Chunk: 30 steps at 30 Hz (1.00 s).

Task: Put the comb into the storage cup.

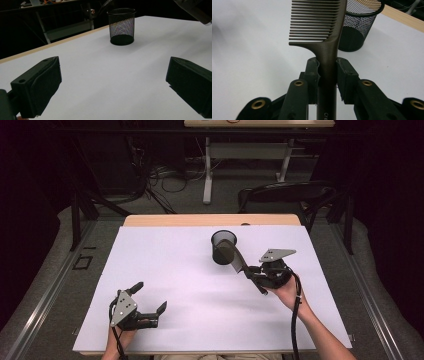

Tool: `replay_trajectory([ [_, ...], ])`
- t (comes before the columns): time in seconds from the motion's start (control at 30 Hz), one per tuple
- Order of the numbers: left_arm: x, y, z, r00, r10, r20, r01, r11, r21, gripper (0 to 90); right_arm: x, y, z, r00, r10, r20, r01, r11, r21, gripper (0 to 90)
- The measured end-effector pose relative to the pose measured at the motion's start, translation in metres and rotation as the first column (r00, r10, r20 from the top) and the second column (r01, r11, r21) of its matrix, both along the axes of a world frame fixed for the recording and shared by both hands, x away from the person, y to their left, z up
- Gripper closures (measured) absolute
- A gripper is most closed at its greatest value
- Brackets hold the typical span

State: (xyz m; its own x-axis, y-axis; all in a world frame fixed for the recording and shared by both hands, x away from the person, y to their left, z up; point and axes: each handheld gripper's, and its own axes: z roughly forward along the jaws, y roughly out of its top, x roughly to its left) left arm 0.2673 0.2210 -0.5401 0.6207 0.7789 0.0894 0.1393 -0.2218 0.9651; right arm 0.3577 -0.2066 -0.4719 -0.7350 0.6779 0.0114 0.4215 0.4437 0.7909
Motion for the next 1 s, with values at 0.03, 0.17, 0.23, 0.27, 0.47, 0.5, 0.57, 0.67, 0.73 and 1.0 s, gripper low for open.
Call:
replay_trajectory([
  [0.03,0.0,0.0,0.0,1.0,0.0,-0.001,0.0,1.0,0.001,0.2,0.001,0.0,0.0,1.0,0.0,0.002,0.0,1.0,0.002,72.6],
  [0.17,0.0,-0.001,0.0,1.0,-0.003,0.001,0.003,1.0,0.004,0.2,0.003,-0.002,0.001,0.9999,-0.01,0.009,0.01,0.9999,0.006,72.6],
  [0.23,0.0,-0.001,0.0,1.0,-0.004,0.001,0.004,1.0,0.006,0.2,0.004,-0.003,0.001,0.9999,-0.015,0.008,0.015,0.9998,0.01,72.6],
  [0.27,0.0,-0.001,0.0,1.0,-0.003,0.001,0.003,1.0,0.006,0.2,0.004,-0.004,0.0,0.9998,-0.019,0.007,0.019,0.9998,0.011,72.6],
  [0.47,0.0,-0.001,0.0,1.0,-0.002,-0.001,0.002,1.0,0.002,0.2,0.006,-0.005,0.001,0.9994,-0.029,0.018,0.029,0.9994,0.016,72.6],
  [0.5,0.0,-0.001,0.0,1.0,-0.003,0.0,0.003,1.0,0.004,0.2,0.007,-0.006,0.001,0.9994,-0.03,0.02,0.029,0.9994,0.018,72.6],
  [0.57,0.0,-0.001,0.0,1.0,-0.003,0.0,0.003,1.0,0.005,0.2,0.007,-0.006,0.001,0.9993,-0.031,0.023,0.031,0.9993,0.02,72.6],
  [0.67,0.0,-0.001,0.0,1.0,-0.003,-0.002,0.003,1.0,0.009,0.2,0.008,-0.007,0.001,0.999,-0.037,0.027,0.036,0.9991,0.022,72.6],
  [0.73,0.0,-0.001,0.0,1.0,-0.004,-0.003,0.004,1.0,0.009,0.2,0.009,-0.007,0.002,0.9988,-0.038,0.031,0.037,0.999,0.026,72.6],
  [1.0,0.0,-0.002,0.0,1.0,-0.004,-0.003,0.004,0.9999,0.01,0.2,0.011,-0.008,0.006,0.9977,-0.049,0.046,0.047,0.9977,0.05,72.6],
])
